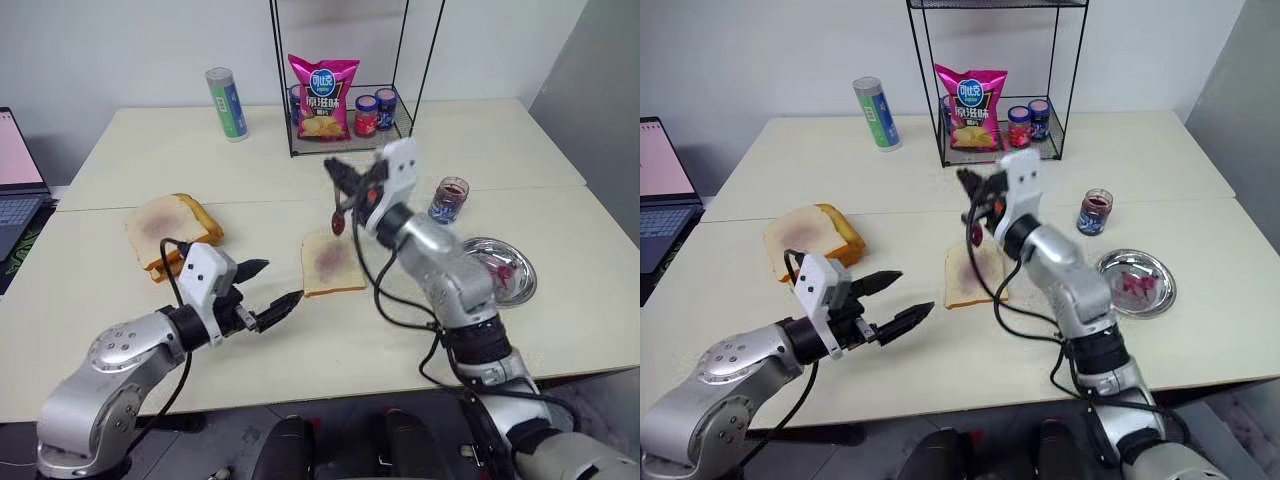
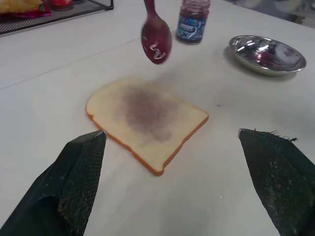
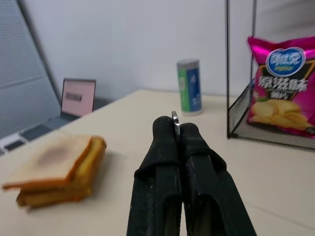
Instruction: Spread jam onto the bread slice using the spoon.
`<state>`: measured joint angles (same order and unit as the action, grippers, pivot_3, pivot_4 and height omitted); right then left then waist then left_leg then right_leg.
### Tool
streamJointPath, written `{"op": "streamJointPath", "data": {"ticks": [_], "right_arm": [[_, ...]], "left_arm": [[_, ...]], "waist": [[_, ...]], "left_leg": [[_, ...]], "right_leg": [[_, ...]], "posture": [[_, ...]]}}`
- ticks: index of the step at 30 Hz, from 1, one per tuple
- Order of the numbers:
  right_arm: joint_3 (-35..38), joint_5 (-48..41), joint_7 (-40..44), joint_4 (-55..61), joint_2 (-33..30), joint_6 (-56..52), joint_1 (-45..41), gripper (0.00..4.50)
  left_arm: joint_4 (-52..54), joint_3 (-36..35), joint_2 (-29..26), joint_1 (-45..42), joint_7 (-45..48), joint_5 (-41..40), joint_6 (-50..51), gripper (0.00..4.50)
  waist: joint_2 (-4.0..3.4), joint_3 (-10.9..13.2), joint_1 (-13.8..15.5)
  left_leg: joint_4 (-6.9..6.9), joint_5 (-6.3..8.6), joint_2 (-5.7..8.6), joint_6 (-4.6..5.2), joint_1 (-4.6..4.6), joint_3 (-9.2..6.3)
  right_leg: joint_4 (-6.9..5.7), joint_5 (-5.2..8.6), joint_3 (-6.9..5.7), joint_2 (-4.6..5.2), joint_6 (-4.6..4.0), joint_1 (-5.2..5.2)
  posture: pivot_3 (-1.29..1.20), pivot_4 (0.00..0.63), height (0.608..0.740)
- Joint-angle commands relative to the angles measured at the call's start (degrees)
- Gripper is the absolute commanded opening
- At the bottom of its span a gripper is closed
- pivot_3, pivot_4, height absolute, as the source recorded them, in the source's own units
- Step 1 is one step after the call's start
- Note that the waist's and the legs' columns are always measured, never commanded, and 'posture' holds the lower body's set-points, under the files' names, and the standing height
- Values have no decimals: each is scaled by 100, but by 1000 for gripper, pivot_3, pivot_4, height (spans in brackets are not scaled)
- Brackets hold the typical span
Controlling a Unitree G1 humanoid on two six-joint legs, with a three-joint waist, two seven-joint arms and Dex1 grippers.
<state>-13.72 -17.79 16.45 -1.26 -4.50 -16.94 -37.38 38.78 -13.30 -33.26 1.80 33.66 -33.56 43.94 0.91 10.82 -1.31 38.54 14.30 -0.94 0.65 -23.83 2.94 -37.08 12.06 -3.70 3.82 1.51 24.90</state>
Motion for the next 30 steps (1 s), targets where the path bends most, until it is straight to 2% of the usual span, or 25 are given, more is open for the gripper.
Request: {"op": "streamJointPath", "data": {"ticks": [1, 7, 13, 17, 21, 26, 30], "right_arm": [[-294, 800, 152, -683, 90, 1246, 34, 80], [-466, 1438, 225, -1998, 300, 2178, 26, 80], [-72, 1404, 273, -1816, 304, 2224, -207, 80], [457, 826, 349, -1097, 305, 1406, -468, 80], [1142, -101, 100, -666, 549, 119, -643, 80], [1886, -1020, -358, -953, 1042, -1050, -624, 80], [2381, -1390, -654, -1536, 1390, -1225, -563, 80]], "left_arm": [[307, -23, 92, 63, -241, -16, -145, 4500], [243, 149, 73, 211, -263, 94, -336, 4500], [-32, 195, 28, 7, -212, 119, -479, 4500], [-91, 232, 8, -1, -161, 139, -545, 4500], [-238, 219, -47, -64, -72, 170, -623, 4500], [-302, 281, -52, -158, -72, 190, -655, 4500], [-280, 322, -38, -184, -86, 194, -650, 4500]], "waist": [[2, -1, 0], [9, -5, -12], [14, -8, -4], [14, -8, -7], [14, -8, -6], [17, -10, -5], [16, -10, -10]], "left_leg": [[0, 0, 0, 0, 0, 0], [-2, 0, -1, -1, 0, 4], [7, 0, -4, -1, 0, 3], [10, 0, -5, -1, -3, 4], [9, 0, -15, -2, -3, 4], [10, 1, -46, -5, -2, 11], [9, 2, -56, -7, -2, 18]], "right_leg": [[1, 0, 1, -2, 0, 0], [4, -7, 4, -2, -13, 1], [-2, -8, 1, -3, -14, 0], [-1, -9, 3, -3, -14, 0], [-3, -9, 1, -10, -15, 2], [2, -17, 0, -38, -33, 2], [3, -18, 4, -50, -38, 5]], "posture": [[0, 150, 740], [0, 150, 740], [0, 150, 740], [0, 150, 740], [0, 150, 740], [0, 150, 740], [0, 150, 740]]}}
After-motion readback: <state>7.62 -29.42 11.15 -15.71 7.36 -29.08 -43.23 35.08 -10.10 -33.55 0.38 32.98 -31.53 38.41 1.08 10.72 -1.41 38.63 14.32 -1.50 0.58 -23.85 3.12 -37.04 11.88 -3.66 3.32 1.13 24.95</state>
